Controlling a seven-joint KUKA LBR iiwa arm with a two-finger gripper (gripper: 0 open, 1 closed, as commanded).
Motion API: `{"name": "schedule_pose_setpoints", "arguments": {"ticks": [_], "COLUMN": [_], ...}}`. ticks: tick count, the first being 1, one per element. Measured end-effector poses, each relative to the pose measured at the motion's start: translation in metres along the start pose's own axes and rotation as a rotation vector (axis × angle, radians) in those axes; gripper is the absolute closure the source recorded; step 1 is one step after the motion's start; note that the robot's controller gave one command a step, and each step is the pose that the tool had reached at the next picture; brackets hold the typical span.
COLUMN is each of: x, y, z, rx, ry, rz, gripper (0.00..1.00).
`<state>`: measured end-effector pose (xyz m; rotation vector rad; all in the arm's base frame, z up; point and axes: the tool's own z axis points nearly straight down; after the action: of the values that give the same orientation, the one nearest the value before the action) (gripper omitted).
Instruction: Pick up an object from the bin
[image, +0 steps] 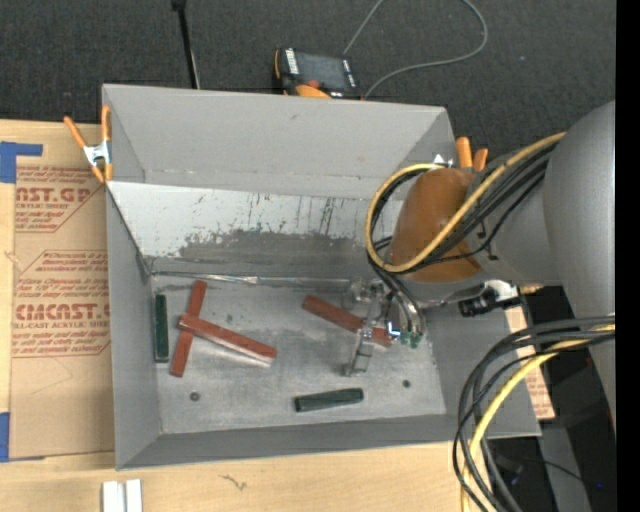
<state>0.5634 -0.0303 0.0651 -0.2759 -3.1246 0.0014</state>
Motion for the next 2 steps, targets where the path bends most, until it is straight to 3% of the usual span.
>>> {"name": "schedule_pose_setpoints", "arguments": {"ticks": [1,2], "x": [-0.002,0.007], "y": [0.001,0.028], "z": [-0.005,-0.114], "rx": [-0.001,-0.004], "ry": [-0.005,-0.014], "rz": [-0.002,-0.033], "gripper": [1.0,1.0]}}
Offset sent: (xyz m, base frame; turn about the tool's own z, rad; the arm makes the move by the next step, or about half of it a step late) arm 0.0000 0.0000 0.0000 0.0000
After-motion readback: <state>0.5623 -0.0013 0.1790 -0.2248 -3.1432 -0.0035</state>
